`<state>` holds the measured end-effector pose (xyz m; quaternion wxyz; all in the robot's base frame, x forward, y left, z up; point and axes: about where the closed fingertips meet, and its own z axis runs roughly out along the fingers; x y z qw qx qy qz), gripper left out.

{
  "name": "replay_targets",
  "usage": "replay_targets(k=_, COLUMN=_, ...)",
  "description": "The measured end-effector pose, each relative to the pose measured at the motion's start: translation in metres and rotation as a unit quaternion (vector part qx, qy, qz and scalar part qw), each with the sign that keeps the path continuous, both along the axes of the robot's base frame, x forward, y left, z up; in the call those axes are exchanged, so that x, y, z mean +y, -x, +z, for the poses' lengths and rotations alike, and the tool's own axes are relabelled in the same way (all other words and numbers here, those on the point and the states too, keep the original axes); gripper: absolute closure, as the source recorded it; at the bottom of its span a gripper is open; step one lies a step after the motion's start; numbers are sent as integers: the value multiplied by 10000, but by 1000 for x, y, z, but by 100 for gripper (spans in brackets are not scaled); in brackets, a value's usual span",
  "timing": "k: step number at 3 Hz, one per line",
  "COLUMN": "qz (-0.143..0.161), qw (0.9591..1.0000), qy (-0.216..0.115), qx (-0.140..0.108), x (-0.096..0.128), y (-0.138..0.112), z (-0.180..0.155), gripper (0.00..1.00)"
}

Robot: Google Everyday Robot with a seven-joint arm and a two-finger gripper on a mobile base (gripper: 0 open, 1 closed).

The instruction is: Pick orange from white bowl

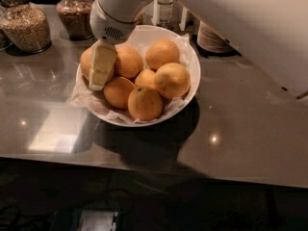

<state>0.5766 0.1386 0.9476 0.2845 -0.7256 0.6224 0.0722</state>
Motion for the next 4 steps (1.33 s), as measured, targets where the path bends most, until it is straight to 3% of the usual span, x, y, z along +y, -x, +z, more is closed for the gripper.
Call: replay_targets(k=4, qz=-292, qw=9994, qy=21, qx=197, x=-10, y=0, z=-32, gripper=0)
